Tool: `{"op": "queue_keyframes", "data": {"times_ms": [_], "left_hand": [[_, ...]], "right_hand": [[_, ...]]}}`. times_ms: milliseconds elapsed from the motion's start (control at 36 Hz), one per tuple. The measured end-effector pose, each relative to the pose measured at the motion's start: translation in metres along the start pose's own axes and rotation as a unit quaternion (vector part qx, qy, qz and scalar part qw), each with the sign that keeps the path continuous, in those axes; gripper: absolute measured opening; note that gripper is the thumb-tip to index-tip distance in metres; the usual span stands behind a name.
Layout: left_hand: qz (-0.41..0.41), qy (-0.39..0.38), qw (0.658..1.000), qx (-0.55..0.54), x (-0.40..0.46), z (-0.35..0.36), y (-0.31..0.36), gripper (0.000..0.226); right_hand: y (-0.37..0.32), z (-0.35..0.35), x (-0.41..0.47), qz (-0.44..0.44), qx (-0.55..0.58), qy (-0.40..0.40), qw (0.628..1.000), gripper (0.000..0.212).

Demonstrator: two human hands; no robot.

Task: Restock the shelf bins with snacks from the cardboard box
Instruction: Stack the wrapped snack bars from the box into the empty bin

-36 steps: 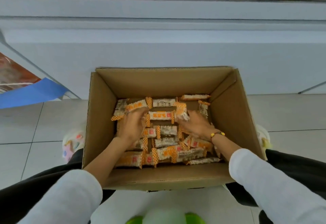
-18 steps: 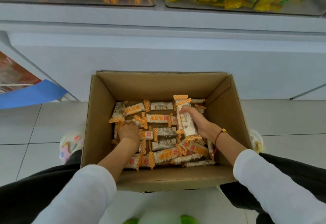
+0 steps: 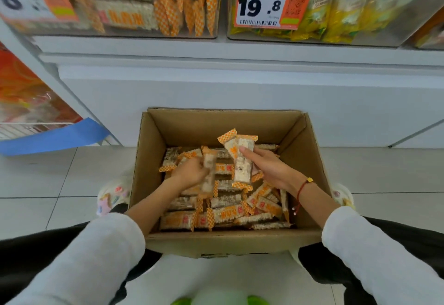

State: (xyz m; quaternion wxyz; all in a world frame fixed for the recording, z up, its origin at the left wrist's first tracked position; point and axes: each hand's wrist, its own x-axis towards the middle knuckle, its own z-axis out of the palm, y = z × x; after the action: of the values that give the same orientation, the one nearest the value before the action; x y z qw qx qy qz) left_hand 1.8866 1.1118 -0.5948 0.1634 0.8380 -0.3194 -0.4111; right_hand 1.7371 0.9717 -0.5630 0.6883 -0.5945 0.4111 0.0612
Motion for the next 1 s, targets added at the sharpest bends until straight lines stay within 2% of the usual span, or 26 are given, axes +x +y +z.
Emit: {"op": "queue_keyframes", "data": {"times_ms": [83,139,194,306,361,389,444,500,528,556,611,639,750,806,917,944,1000], "left_hand": [[-0.026,0.008,0.965,-0.261,-0.010,-0.016,0.033,0.009],[-0.037,0.010,0.939,-0.342,-0.017,-0.028,0.048,0.005],[-0.028,0.022,0.931,-0.363,-0.027,-0.040,0.061,0.004],[0.015,0.041,0.927,-0.373,-0.052,-0.065,0.084,0.024],[0.059,0.015,0.920,-0.387,-0.067,-0.075,0.090,0.033],[0.078,-0.003,0.918,-0.390,-0.071,-0.079,0.091,0.046],[0.099,-0.041,0.916,-0.386,-0.079,-0.087,0.093,0.081],[0.099,-0.043,0.927,-0.360,-0.083,-0.093,0.098,0.092],[0.084,-0.023,0.928,-0.361,-0.082,-0.096,0.100,0.094],[0.060,0.002,0.925,-0.375,-0.080,-0.100,0.101,0.097],[0.035,0.052,0.921,-0.385,-0.077,-0.107,0.102,0.093],[0.033,0.071,0.921,-0.382,-0.078,-0.112,0.101,0.088],[0.027,0.159,0.912,-0.378,-0.089,-0.135,0.093,0.067],[0.036,0.158,0.901,-0.403,-0.098,-0.145,0.090,0.067],[0.091,0.116,0.884,-0.444,-0.125,-0.157,0.093,0.069],[0.104,0.115,0.883,-0.442,-0.129,-0.159,0.093,0.065],[0.132,0.119,0.885,-0.430,-0.139,-0.163,0.097,0.041]], "right_hand": [[-0.009,0.003,-0.006,-0.023,0.030,0.000,0.999,0.060],[-0.017,0.006,-0.009,-0.039,0.049,0.025,0.998,0.056],[-0.028,0.009,-0.013,-0.073,0.073,0.056,0.993,0.048],[-0.053,0.020,-0.028,-0.157,0.082,0.104,0.979,0.038],[-0.064,0.026,-0.037,-0.198,0.046,0.127,0.971,0.027],[-0.069,0.028,-0.040,-0.222,0.022,0.140,0.965,0.025],[-0.080,0.034,-0.047,-0.258,-0.029,0.159,0.953,0.039],[-0.088,0.039,-0.050,-0.270,-0.077,0.168,0.945,0.074],[-0.092,0.042,-0.052,-0.267,-0.089,0.165,0.945,0.080],[-0.095,0.044,-0.054,-0.275,-0.087,0.152,0.945,0.068],[-0.105,0.049,-0.061,-0.276,-0.056,0.108,0.953,0.024],[-0.110,0.052,-0.063,-0.283,-0.039,0.085,0.955,0.019],[-0.129,0.057,-0.072,-0.281,-0.005,0.025,0.959,0.033],[-0.136,0.059,-0.076,-0.297,-0.043,0.030,0.954,0.039],[-0.147,0.070,-0.084,-0.339,-0.036,0.038,0.939,0.026],[-0.151,0.073,-0.086,-0.352,-0.040,0.037,0.934,0.022],[-0.161,0.078,-0.092,-0.370,-0.054,0.037,0.927,0.014]]}}
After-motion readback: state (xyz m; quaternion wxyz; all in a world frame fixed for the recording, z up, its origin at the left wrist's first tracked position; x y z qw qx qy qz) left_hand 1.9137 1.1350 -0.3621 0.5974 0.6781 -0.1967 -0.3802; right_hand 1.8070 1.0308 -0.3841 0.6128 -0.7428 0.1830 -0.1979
